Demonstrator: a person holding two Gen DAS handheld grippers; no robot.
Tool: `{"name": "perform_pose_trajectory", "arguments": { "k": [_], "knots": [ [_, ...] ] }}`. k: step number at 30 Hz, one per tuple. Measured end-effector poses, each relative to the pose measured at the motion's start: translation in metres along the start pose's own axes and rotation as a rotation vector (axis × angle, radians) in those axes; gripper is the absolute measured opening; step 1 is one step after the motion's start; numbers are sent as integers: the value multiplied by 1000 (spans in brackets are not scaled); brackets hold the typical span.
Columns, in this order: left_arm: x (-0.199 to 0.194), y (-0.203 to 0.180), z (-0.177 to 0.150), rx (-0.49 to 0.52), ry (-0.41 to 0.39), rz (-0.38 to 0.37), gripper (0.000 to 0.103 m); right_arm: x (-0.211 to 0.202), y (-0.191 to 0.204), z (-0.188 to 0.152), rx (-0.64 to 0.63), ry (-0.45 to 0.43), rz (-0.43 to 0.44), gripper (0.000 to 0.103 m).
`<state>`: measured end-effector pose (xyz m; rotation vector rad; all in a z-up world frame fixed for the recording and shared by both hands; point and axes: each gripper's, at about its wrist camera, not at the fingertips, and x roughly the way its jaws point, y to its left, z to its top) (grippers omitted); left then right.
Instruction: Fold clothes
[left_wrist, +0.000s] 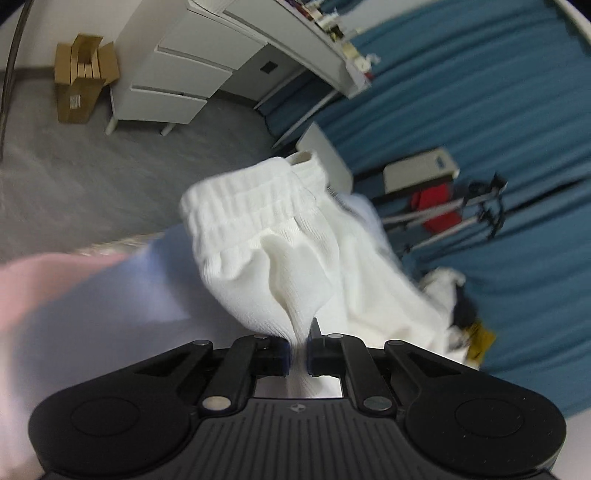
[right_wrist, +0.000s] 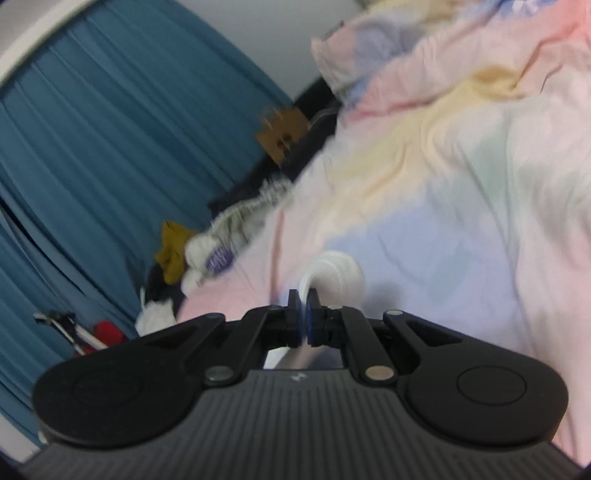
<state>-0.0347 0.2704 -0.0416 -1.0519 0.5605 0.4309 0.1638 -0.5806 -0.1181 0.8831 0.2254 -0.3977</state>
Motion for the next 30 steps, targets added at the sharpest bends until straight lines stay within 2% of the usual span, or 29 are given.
{"name": "perform_pose_trajectory", "arguments": {
  "k": [3,6,8,9,11,14,15,17,18,19,20,21,22,23,24,25,27,30],
  "knots": [
    [-16,28,-3,62,86,89,9,4,-6,-8,-42,90,-146,5],
    [-9,47,-2,19,149,111,13,13,-16,-20,-70,202,-290,6],
    [-10,53,1,14,161,118,22,25,-30,-29,-58,282,-337,6],
    [-13,52,1,29,161,127,25,27,-32,-29,-63,293,-335,6],
    [-21,43,4,83,155,152,39,27,-31,-28,-72,290,-325,7],
    [-44,27,-1,204,133,146,55,17,-24,-22,-60,225,-287,8],
    [-57,17,-6,251,119,140,59,14,-22,-20,-62,207,-270,9],
    [-75,-2,-14,328,72,140,77,9,-13,-16,-91,177,-248,10],
    [-86,-13,-19,370,28,140,81,8,-7,-14,-111,161,-239,12],
    [-93,-26,-24,413,-14,139,84,6,-1,-13,-129,148,-228,14],
    [-98,-39,-32,451,-40,132,84,4,4,-12,-147,138,-216,21],
    [-103,-53,-40,488,-64,123,84,2,10,-12,-168,126,-202,36],
    [-108,-66,-49,524,-88,115,87,-1,16,-12,-189,111,-192,44],
    [-113,-80,-57,561,-113,106,91,-4,22,-12,-211,93,-184,59],
    [-113,-96,-68,597,-129,91,93,-6,27,-13,-234,85,-164,69],
    [-110,-109,-81,635,-139,76,95,-8,33,-15,-257,82,-140,73],
    [-94,-131,-107,715,-141,40,95,-13,44,-20,-303,75,-91,73],
    [-57,-162,-142,766,-87,-5,95,-19,61,-26,-372,66,-18,73]
  ]
}}
